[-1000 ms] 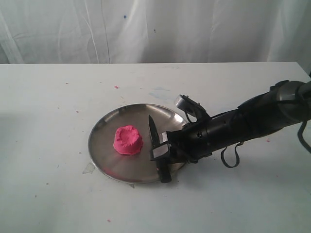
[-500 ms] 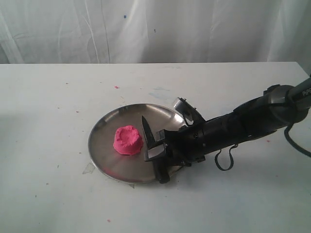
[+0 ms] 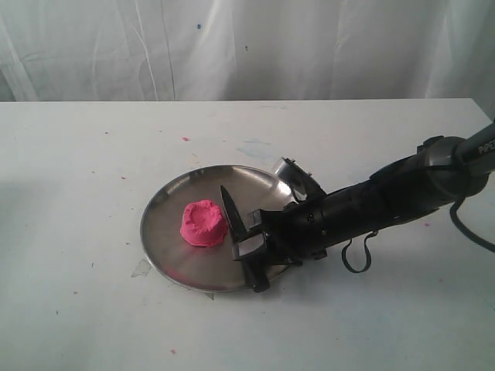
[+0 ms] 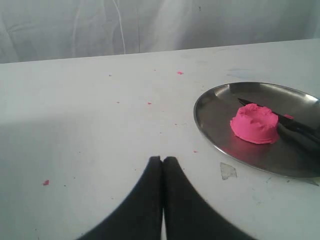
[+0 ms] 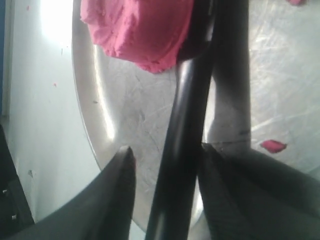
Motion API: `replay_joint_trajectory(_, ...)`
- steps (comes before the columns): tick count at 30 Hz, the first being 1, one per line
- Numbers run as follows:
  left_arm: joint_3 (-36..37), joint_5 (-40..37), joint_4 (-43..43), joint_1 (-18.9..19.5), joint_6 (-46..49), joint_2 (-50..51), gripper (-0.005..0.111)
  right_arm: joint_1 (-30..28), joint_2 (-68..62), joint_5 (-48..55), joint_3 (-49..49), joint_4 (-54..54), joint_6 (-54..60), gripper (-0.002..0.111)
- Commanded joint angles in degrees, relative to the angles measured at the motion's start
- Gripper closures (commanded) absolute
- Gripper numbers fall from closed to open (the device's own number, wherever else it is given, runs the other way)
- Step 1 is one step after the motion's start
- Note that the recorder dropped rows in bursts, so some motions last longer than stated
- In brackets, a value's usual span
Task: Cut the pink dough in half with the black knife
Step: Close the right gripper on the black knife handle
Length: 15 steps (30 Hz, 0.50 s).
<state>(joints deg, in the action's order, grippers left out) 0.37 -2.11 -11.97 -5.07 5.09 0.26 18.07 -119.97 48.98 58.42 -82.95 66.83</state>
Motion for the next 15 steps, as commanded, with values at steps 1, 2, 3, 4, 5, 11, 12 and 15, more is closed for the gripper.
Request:
replay_joint_trajectory(1, -0.37, 0.3, 0.11, -0.3, -0.2, -0.26, 0.107, 0.12, -1.53, -2.44, -0.17, 3.05, -0.27, 0.077)
replay_joint_trajectory(2, -0.37, 0.3, 0.11, -0.3, -0.2, -0.26, 0.107, 0.12, -1.53, -2.44, -0.17, 3.06, -0.27, 0.079)
replay_joint_trajectory(3, -0.37, 0.3, 0.11, -0.3, -0.2, -0.26, 0.107, 0.12, -1.53, -2.33, -0.17, 3.06, -0.27, 0.081)
replay_joint_trajectory(4, -0.37, 0.3, 0.11, -0.3, -0.2, -0.26, 0.107, 0.12, -1.53, -2.14, -0.17, 3.06, -0.27, 0.082)
replay_joint_trajectory(5, -0.37, 0.3, 0.11, -0.3, -0.2, -0.26, 0.107, 0.12, -1.53, -2.15, -0.17, 3.06, -0.27, 0.084)
replay_joint_trajectory(11, -0.37, 0.3, 0.11, -0.3, -0.2, -0.26, 0.107, 0.12, -1.53, -1.93, -0.17, 3.06, -0.27, 0.09)
replay_joint_trajectory(12, -0.37, 0.3, 0.11, -0.3, -0.2, -0.26, 0.107, 0.12, -1.53, -1.93, -0.17, 3.06, -0.27, 0.091)
replay_joint_trajectory(15, -0.37, 0.3, 0.11, -0.3, -0.2, -0.26, 0.107, 0.12, -1.41, -1.93, -0.17, 3.06, -0.07, 0.095)
